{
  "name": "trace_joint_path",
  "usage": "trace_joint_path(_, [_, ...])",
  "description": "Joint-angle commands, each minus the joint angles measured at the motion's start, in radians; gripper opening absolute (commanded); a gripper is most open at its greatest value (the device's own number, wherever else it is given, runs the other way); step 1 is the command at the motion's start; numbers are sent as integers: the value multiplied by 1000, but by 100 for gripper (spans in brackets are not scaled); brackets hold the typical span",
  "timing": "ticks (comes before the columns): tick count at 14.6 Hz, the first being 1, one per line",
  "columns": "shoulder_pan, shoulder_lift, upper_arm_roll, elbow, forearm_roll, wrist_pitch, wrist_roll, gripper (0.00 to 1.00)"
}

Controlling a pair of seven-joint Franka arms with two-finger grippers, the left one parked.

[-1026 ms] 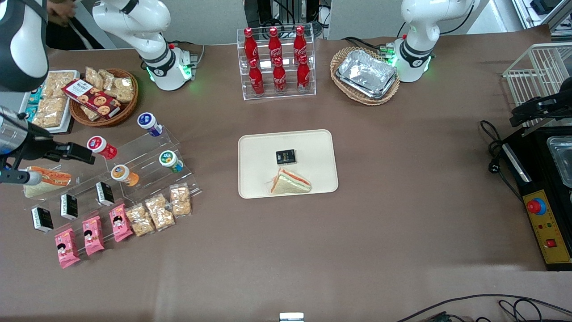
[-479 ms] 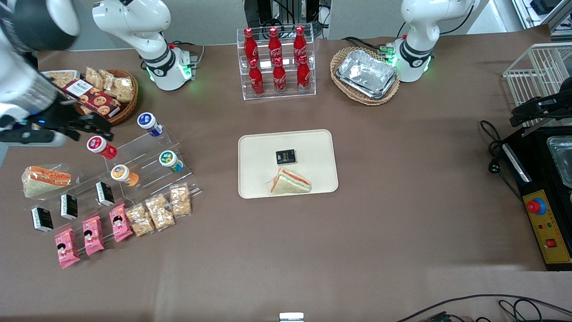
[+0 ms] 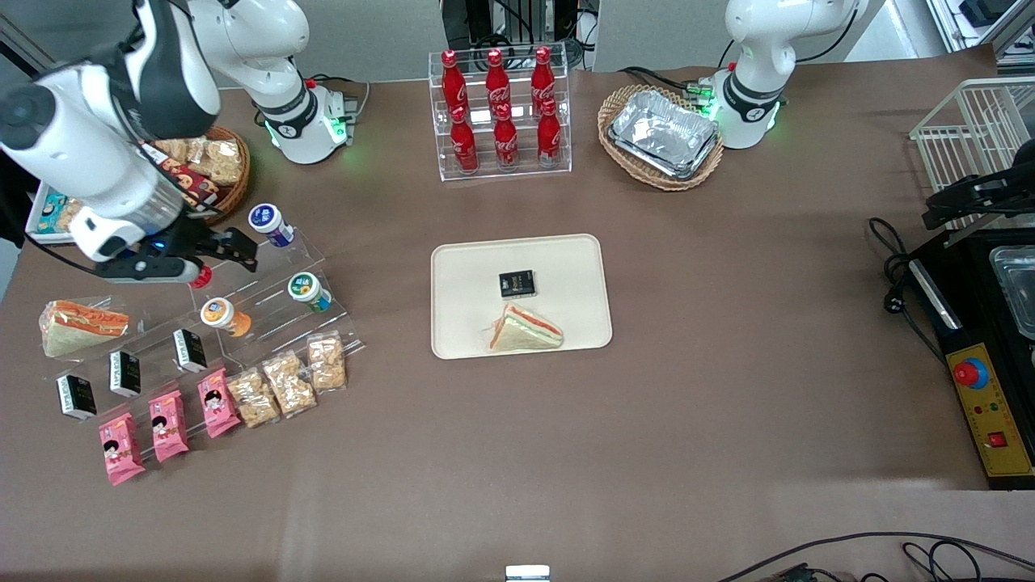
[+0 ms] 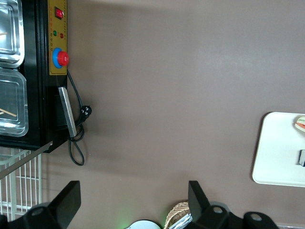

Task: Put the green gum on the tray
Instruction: 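Lower the right gripper over the green gum bottle and close on it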

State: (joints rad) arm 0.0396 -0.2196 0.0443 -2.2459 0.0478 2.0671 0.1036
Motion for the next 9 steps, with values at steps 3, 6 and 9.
trace_joint_path(3, [52,84,-4,-38,18,47,2,100])
trace_joint_path(6, [72,117,-4,-58,18,67,2,100])
trace_joint_path(9, [89,143,-4,-110,20,165,2,100])
